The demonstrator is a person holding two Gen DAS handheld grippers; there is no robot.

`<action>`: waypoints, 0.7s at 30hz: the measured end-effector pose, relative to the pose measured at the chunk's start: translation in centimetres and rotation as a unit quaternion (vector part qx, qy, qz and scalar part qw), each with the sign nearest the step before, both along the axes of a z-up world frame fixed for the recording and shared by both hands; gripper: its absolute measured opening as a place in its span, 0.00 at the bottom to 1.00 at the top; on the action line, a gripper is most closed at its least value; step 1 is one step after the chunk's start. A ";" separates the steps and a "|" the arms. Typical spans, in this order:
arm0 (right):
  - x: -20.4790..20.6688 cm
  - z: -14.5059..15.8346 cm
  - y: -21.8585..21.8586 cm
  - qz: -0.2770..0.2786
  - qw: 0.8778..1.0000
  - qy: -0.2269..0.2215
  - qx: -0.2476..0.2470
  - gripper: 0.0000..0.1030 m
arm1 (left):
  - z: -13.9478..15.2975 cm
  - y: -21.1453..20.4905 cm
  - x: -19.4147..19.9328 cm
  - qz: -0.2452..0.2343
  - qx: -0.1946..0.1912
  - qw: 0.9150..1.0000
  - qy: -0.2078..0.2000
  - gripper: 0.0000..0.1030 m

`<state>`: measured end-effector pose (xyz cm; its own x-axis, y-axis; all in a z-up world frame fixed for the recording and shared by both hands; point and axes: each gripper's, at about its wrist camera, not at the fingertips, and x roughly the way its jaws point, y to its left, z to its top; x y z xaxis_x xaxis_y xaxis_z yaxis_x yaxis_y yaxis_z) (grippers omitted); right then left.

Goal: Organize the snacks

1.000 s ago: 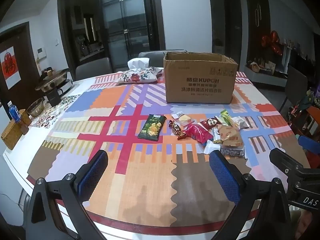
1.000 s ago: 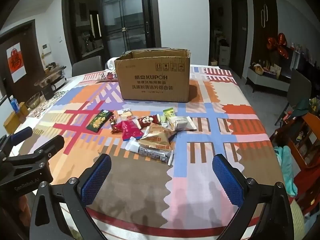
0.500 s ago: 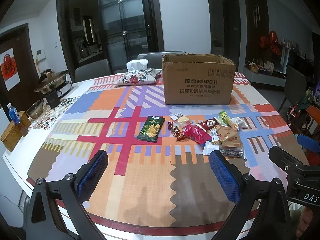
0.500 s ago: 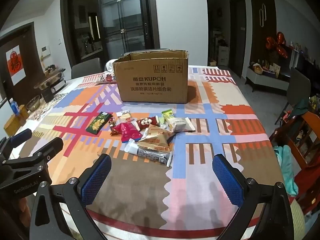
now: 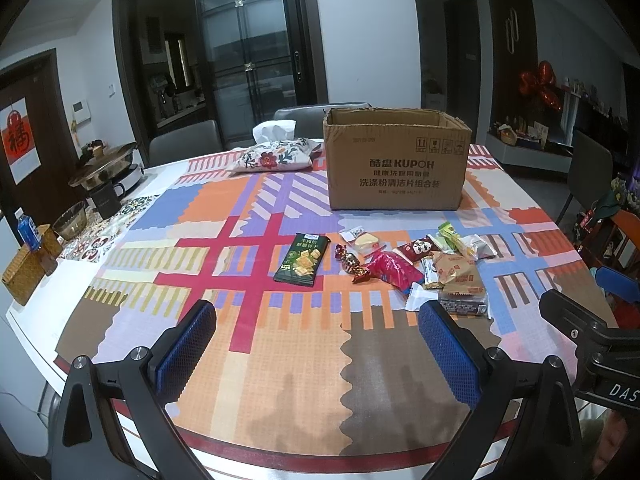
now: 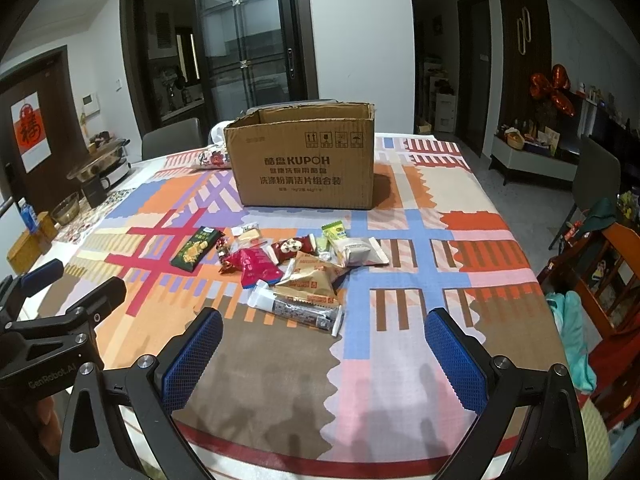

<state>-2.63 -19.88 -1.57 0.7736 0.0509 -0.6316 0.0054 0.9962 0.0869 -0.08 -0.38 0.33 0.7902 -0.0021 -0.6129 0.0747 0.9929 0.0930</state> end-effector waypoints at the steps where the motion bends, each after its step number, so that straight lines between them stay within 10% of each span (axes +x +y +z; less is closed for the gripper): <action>1: 0.0 0.0 0.0 0.000 1.000 0.000 0.000 0.99 | 0.0 0.1 0.0 0.000 0.000 1.000 0.000 1.00; 21: 0.1 0.0 -0.2 0.000 1.000 0.000 0.002 0.99 | -0.1 -0.1 -0.2 0.000 0.001 1.000 0.001 1.00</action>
<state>-2.53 -20.12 -1.60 0.7734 0.0531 -0.6317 0.0063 0.9958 0.0914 -0.27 -0.49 0.27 0.7891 -0.0008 -0.6143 0.0751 0.9926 0.0952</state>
